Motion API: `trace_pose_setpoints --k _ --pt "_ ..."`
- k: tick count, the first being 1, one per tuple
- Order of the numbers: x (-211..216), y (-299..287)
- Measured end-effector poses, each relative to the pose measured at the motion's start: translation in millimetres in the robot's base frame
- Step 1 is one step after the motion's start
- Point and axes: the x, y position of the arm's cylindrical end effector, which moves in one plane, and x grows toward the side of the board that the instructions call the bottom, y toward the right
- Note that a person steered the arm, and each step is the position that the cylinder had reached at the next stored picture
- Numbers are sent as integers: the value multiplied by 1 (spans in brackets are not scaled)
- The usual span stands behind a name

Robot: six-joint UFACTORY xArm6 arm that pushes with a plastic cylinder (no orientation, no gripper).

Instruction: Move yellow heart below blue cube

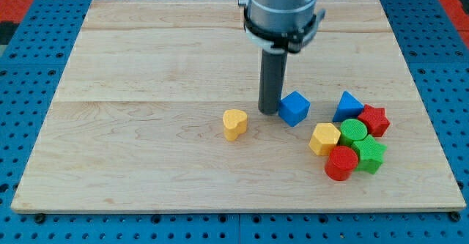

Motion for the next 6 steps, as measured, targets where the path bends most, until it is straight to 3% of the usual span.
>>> trace_pose_setpoints --k 1,2,3,4,5,6 --pt "18 29" --pt "7 17" --pt "41 -22" --pt "49 -101" --pt "18 -106" --pt "32 -24"
